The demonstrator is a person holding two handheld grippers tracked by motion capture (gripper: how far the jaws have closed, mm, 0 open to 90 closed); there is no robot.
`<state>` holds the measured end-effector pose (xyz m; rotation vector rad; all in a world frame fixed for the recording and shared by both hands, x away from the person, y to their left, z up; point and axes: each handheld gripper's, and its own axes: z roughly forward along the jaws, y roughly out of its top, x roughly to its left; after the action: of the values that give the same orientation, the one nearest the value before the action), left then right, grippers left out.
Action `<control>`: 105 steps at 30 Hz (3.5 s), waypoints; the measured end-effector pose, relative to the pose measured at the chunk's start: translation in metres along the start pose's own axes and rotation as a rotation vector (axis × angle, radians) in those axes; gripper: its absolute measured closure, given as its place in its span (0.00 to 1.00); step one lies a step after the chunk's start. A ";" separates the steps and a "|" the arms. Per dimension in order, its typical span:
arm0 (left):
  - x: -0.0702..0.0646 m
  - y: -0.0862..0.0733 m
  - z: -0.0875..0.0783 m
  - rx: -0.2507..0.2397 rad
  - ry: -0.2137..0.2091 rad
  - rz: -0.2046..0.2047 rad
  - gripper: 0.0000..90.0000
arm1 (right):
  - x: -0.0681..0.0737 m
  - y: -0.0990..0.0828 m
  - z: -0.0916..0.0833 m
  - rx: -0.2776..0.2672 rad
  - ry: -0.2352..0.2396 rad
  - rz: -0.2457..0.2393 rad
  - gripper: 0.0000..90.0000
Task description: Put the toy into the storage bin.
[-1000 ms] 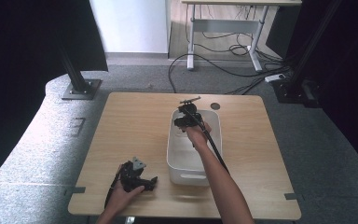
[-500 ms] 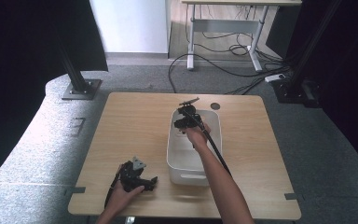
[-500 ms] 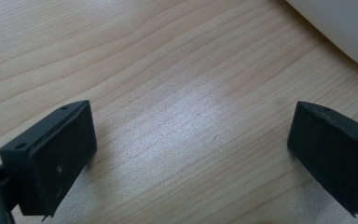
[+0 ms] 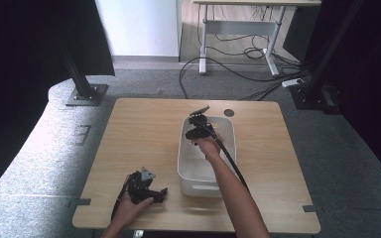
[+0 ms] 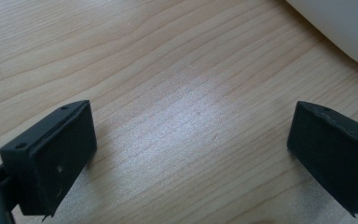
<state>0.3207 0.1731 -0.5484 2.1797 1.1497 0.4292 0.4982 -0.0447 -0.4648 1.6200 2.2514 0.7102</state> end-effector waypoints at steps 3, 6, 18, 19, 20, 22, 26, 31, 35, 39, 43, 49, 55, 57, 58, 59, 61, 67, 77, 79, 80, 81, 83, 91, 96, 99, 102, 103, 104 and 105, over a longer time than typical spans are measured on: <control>0.000 0.000 0.000 0.000 -0.001 0.001 0.01 | 0.001 -0.001 0.002 0.012 0.006 -0.002 0.56; 0.000 0.000 0.000 0.000 -0.001 0.001 0.01 | 0.001 -0.002 0.005 0.020 0.001 -0.008 0.56; 0.000 0.000 0.000 0.000 -0.001 0.001 0.01 | 0.001 -0.005 0.012 0.051 0.022 -0.005 0.56; 0.000 0.000 0.000 0.000 -0.001 0.001 0.01 | 0.001 -0.006 0.013 0.056 0.022 -0.001 0.56; 0.000 0.000 0.000 0.000 -0.001 0.001 0.01 | 0.001 -0.006 0.014 0.062 0.021 0.000 0.56; 0.000 0.000 0.000 0.000 -0.001 0.001 0.01 | 0.001 -0.007 0.015 0.071 0.022 -0.012 0.56; 0.000 0.000 0.000 0.000 -0.001 0.001 0.01 | 0.001 -0.007 0.016 0.073 0.030 0.001 0.56; 0.000 0.000 0.000 0.000 -0.001 0.001 0.01 | 0.001 -0.008 0.019 0.091 0.025 -0.017 0.56; 0.000 0.000 0.000 0.000 -0.002 0.002 0.01 | 0.001 -0.009 0.023 0.112 0.009 -0.031 0.56; 0.000 0.000 0.000 0.000 -0.001 0.002 0.01 | 0.002 -0.011 0.027 0.138 0.008 -0.042 0.56; 0.000 0.000 0.000 0.000 -0.001 0.002 0.01 | 0.004 -0.012 0.029 0.150 0.025 -0.041 0.56; 0.000 0.000 0.000 0.000 -0.001 0.002 0.01 | 0.005 -0.013 0.032 0.163 0.024 -0.046 0.56; 0.000 0.000 0.000 0.000 -0.001 0.002 0.01 | 0.006 -0.014 0.034 0.181 0.019 -0.057 0.55; 0.000 0.000 0.000 0.000 -0.001 0.002 0.01 | 0.007 -0.014 0.034 0.185 0.018 -0.061 0.55; 0.000 0.000 0.000 0.001 -0.001 0.003 0.01 | 0.007 -0.014 0.035 0.188 0.022 -0.060 0.55; 0.000 0.000 0.000 0.000 -0.001 0.002 0.01 | 0.007 -0.014 0.035 0.191 0.025 -0.059 0.55; 0.000 0.000 0.000 0.000 -0.001 0.002 0.01 | 0.007 -0.014 0.035 0.193 0.023 -0.059 0.55; 0.000 0.000 0.000 0.000 -0.001 0.002 0.01 | 0.007 -0.014 0.035 0.193 0.026 -0.058 0.55; 0.000 -0.001 -0.001 0.000 0.000 0.002 0.01 | 0.007 -0.012 0.031 0.157 0.010 -0.039 0.53; 0.000 -0.001 -0.001 0.000 0.000 0.002 0.01 | 0.007 -0.012 0.031 0.159 0.012 -0.043 0.54; 0.000 -0.001 -0.001 0.001 0.000 0.002 0.01 | 0.007 -0.012 0.031 0.159 0.011 -0.046 0.54; 0.000 -0.001 -0.001 0.001 0.000 0.001 0.01 | 0.007 -0.012 0.031 0.157 0.009 -0.045 0.54; 0.000 -0.001 -0.001 0.000 0.000 0.001 0.01 | 0.007 -0.012 0.029 0.149 0.013 -0.037 0.53; 0.000 -0.001 -0.001 0.000 0.003 -0.003 0.01 | 0.002 -0.009 0.015 0.096 0.045 0.000 0.47; 0.000 -0.001 -0.001 0.001 0.006 -0.006 0.01 | 0.001 -0.008 0.006 0.079 0.054 -0.001 0.45; 0.000 -0.001 -0.001 0.001 0.006 -0.006 0.01 | 0.000 -0.008 0.000 0.065 0.061 -0.005 0.44; 0.000 -0.001 -0.001 0.001 0.007 -0.005 0.01 | -0.002 -0.008 -0.008 0.050 0.068 -0.009 0.44; 0.000 -0.001 -0.001 0.001 0.007 -0.006 0.01 | -0.002 -0.008 -0.011 0.046 0.071 -0.009 0.44; 0.000 -0.001 -0.001 0.000 0.008 -0.006 0.01 | -0.003 -0.008 -0.014 0.037 0.077 -0.010 0.43; 0.000 -0.001 -0.001 0.000 0.008 -0.006 0.01 | -0.003 -0.008 -0.017 0.030 0.080 -0.009 0.43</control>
<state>0.3190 0.1739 -0.5484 2.1759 1.1604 0.4352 0.4842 -0.0538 -0.4552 1.6219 2.3346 0.7549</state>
